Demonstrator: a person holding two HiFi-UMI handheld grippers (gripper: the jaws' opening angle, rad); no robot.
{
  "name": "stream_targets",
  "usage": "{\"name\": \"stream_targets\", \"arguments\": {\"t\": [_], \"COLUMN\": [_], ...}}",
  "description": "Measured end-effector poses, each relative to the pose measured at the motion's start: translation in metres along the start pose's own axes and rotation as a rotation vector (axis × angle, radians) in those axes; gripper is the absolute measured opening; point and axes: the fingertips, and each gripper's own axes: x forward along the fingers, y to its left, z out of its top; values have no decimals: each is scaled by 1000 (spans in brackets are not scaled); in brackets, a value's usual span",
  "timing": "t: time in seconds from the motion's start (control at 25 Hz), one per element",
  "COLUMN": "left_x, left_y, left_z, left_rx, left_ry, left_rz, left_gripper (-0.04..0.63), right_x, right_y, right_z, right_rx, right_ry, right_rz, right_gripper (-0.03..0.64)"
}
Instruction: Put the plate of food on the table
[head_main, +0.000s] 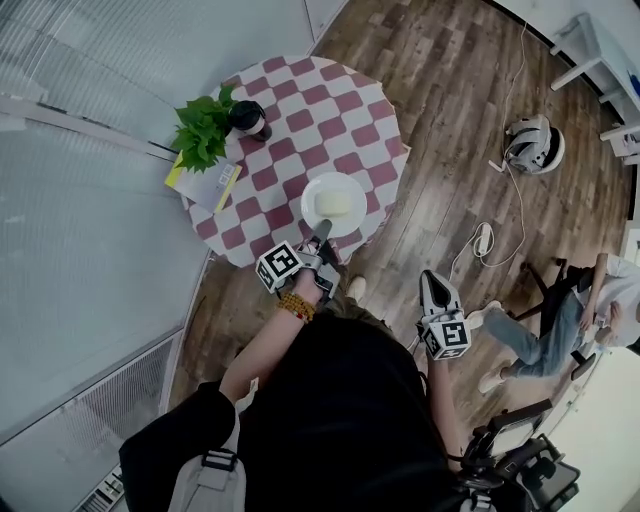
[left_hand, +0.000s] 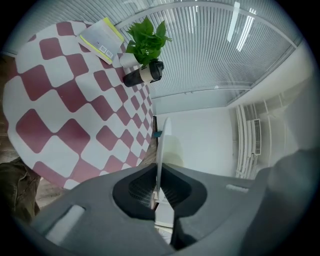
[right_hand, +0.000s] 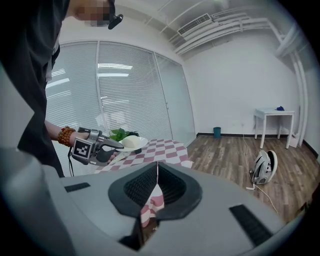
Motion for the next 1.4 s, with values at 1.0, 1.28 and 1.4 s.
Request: {"name": "stream_targets", "arguments": {"t": [1.0, 1.28, 1.4], "left_x": [164, 216, 237], "left_y": [-26, -33, -33], "left_z": [194, 235, 251], "left_rx": [-83, -105, -136], "left_ry": [-197, -250, -276], "left_rz": [-75, -102, -109], "left_gripper": [21, 21, 21], "right_x": [71, 73, 76], "right_y": [-13, -18, -21], "right_z": [26, 22, 22], "right_rx": [24, 55, 67], "right_ry": [139, 168, 187], "right_rz": [-29, -64, -75], "right_gripper": [14, 14, 14]}}
